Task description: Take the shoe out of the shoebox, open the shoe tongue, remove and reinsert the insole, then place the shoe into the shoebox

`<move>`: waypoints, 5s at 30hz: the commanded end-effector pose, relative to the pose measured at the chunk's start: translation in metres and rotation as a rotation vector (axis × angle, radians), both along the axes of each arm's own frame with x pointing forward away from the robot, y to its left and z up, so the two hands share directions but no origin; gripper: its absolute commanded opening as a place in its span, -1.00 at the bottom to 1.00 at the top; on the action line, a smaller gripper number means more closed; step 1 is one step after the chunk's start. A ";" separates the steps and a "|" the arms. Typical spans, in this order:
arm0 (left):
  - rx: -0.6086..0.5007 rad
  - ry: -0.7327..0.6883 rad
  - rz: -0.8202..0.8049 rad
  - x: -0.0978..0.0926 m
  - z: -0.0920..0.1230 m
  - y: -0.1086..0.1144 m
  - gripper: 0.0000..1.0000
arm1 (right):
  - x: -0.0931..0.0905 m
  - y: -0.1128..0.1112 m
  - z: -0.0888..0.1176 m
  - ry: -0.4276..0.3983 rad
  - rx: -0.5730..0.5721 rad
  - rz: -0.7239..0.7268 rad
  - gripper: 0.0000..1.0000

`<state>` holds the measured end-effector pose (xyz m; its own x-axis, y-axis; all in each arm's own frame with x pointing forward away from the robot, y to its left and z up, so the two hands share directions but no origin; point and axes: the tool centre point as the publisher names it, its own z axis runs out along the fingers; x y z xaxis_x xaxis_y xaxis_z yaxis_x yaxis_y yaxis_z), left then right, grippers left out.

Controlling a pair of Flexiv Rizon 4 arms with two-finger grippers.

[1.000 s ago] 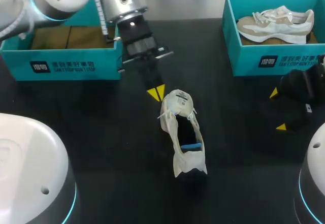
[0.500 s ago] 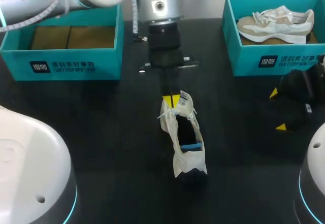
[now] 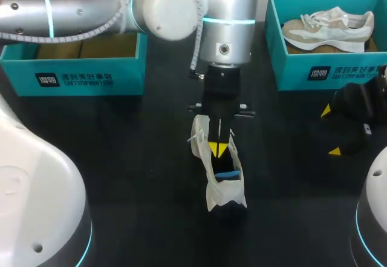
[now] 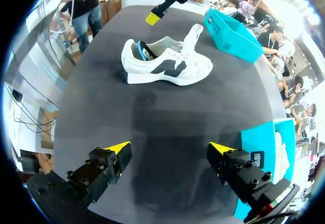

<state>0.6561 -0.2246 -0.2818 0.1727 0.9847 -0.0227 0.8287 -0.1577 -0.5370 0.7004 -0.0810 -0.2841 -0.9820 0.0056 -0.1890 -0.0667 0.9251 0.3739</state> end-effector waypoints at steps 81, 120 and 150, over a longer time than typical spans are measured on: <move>-0.030 -0.235 0.107 -0.054 -0.140 -0.034 -1.00 | -0.001 0.000 0.000 -0.001 -0.003 -0.001 1.00; 0.031 -0.304 0.302 -0.028 -0.142 -0.028 -1.00 | -0.001 0.000 0.000 -0.001 -0.003 -0.001 1.00; 0.006 -0.335 0.333 -0.033 -0.132 -0.029 -1.00 | -0.001 0.000 0.000 -0.001 -0.003 -0.001 1.00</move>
<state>0.6209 -0.2573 -0.4059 -0.1569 0.9876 -0.0107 0.9607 0.1501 -0.2336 0.7004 -0.0810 -0.2842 -0.9819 0.0054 -0.1892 -0.0671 0.9249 0.3743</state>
